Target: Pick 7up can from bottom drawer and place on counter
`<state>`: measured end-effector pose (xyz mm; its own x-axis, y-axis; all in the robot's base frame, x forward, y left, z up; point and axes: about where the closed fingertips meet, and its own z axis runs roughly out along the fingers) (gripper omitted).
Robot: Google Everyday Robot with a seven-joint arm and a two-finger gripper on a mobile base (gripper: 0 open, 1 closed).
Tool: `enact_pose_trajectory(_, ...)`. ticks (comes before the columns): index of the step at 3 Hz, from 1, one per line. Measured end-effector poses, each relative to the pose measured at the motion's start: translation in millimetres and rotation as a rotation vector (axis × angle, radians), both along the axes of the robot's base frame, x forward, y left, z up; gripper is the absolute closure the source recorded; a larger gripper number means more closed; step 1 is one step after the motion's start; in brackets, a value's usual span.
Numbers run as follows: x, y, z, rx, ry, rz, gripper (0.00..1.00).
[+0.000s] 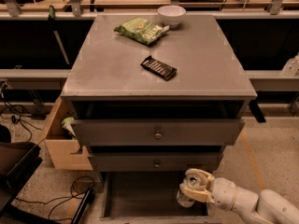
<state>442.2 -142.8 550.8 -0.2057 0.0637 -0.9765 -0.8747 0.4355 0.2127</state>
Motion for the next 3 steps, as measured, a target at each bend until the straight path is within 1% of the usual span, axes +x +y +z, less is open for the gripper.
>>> enact_pose_trajectory(1, -5.1, 0.3, 46.2, 0.031, -0.016, 0.021, 1.0)
enact_pose_trajectory(2, 2.4, -16.7, 145.8, 0.025, 0.005, -0.02, 1.0)
enact_pose_trajectory(3, 19.2, -36.2, 224.4, -0.022, 0.005, -0.07, 1.0)
